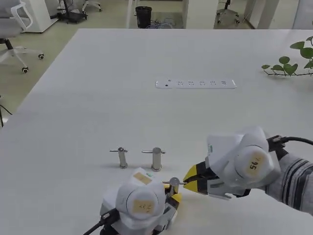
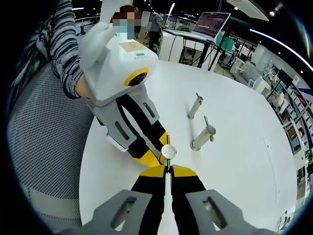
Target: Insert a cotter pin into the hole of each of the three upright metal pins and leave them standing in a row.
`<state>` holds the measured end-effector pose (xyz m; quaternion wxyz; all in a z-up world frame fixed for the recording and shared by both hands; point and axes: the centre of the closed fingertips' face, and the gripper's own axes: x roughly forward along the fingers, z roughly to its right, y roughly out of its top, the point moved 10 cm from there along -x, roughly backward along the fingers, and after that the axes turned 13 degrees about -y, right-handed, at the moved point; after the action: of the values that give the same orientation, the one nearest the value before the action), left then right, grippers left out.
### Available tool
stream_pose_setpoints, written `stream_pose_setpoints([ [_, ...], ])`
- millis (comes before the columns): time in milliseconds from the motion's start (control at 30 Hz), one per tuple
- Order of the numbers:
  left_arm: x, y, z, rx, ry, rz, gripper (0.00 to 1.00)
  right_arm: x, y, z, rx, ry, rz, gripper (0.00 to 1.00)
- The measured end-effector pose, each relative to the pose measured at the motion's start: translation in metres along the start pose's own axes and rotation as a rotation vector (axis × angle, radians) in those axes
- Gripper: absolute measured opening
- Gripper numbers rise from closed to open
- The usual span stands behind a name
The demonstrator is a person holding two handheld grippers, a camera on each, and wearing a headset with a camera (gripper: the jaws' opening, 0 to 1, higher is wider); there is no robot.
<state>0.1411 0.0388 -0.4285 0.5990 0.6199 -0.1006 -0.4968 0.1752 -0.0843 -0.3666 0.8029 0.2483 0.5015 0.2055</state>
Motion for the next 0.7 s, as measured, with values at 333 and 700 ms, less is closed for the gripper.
stream_pose_setpoints([
  [333, 0.0007, 0.0, 0.0015, -0.017, 0.013, 0.001, 0.1, 0.0032, 0.0037, -0.0002, -0.005, 0.01, 0.008, 0.0],
  [700, 0.0011, 0.0005, 0.0038, -0.05, 0.038, 0.0, 0.1, 0.0043, 0.0029, -0.0005, -0.004, 0.01, 0.007, 0.0],
])
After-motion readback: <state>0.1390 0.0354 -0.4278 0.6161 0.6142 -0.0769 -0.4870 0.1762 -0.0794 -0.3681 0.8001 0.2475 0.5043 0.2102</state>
